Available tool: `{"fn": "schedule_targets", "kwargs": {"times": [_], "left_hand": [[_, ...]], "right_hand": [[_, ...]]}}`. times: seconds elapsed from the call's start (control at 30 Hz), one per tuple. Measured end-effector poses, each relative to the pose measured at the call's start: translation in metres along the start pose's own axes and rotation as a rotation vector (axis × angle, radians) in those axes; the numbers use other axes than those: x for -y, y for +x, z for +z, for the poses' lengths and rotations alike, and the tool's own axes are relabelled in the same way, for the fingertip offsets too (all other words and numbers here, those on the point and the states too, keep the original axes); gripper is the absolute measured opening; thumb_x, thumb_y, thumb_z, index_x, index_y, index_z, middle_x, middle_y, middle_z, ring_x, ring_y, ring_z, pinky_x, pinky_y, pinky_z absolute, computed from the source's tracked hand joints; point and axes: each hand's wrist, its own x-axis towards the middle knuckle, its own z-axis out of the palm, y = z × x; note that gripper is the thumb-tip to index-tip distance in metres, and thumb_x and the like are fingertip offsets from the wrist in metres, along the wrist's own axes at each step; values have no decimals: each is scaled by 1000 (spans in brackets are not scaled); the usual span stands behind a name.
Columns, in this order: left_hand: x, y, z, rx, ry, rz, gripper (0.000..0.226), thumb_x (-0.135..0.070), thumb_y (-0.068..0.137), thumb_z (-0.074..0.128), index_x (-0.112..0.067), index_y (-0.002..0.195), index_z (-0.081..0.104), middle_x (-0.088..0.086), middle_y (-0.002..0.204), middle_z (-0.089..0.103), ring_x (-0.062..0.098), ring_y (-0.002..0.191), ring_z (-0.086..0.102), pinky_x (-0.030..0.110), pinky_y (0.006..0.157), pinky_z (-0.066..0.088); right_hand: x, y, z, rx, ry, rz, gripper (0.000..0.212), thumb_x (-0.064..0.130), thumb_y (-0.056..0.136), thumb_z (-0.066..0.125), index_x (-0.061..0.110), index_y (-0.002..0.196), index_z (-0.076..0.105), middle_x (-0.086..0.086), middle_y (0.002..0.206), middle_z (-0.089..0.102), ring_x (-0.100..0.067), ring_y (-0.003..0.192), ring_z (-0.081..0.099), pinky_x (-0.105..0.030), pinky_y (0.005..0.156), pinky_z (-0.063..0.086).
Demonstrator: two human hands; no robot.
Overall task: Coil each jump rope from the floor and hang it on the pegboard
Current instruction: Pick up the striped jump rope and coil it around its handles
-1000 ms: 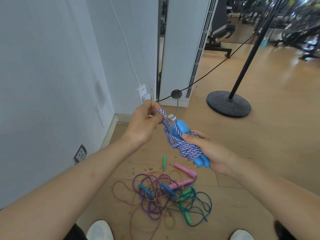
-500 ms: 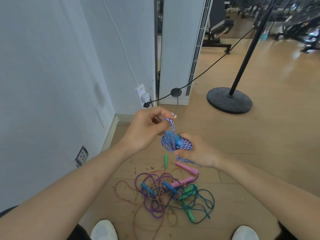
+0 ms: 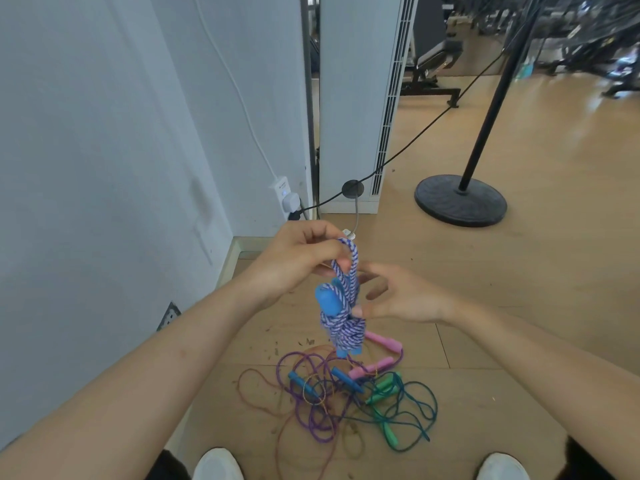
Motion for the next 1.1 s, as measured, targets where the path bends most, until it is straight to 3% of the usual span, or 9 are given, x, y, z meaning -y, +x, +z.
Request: {"fn": "schedule_targets", "kwargs": {"times": [0.13,0.27,0.37,0.43,0.57,0.63,0.7,0.83,1.1], "left_hand": [[1,0,1,-15,-8,-1,4,-6,90,65,-3,89,68,8,75,70,15,75,65,26,73,55],[-2,-1,-3,-82,-27,9,10,-5,90,65,4,93,68,10,73,68,15,70,64,23,68,55],[-6,-5,-9,-147,-53,24,7,-7,89,66,0,90,69,11,72,68,16,69,63,23,67,54],[-9,-7,-14,-208,-90,32,6,-8,90,66,-8,85,70,8,71,68,15,69,64,26,69,53],[-18,-15,-31,-297,-149,32,9,-8,92,63,-12,85,69,7,82,70,13,79,65,28,77,52],[-25,-21,-40,-305,-185,28,9,-6,92,62,-13,88,67,5,91,73,12,89,67,28,83,52],[-35,-28,-46,-305,-197,40,9,-3,92,60,-11,92,64,1,95,75,11,94,68,28,87,51],[-66,-43,-65,-373,-186,104,10,2,91,60,-8,90,65,5,91,74,14,88,69,25,80,55],[-142,-67,-115,-672,-235,243,7,-1,89,65,-4,93,70,11,83,69,22,78,65,30,77,56]], "right_hand": [[16,2,-1,-26,170,-58,43,30,82,79,41,119,62,1,122,67,-11,106,66,-36,100,51],[29,7,2,-132,311,-168,30,9,85,75,33,103,70,-4,108,73,-9,91,67,-26,89,54],[38,13,1,-181,379,-207,14,7,86,72,19,94,74,-13,92,72,-18,78,63,-34,74,54],[45,18,-2,-215,409,-214,5,7,87,71,7,92,72,-17,85,70,-23,72,62,-41,73,55],[63,28,-12,-264,470,-251,13,4,88,70,-3,98,69,-13,84,72,-20,67,63,-34,68,58],[77,31,-16,-280,502,-294,10,4,88,69,0,97,70,-21,90,71,-24,66,62,-32,65,58],[93,35,-19,-293,537,-338,5,6,89,68,8,92,72,-15,86,72,-22,64,62,-30,65,57],[137,45,-21,-302,599,-424,14,2,91,65,13,85,73,-2,77,73,-13,60,62,-26,63,54],[245,75,-46,-327,672,-563,11,-1,91,64,7,92,72,-12,77,71,-14,66,64,-23,59,53]]}}
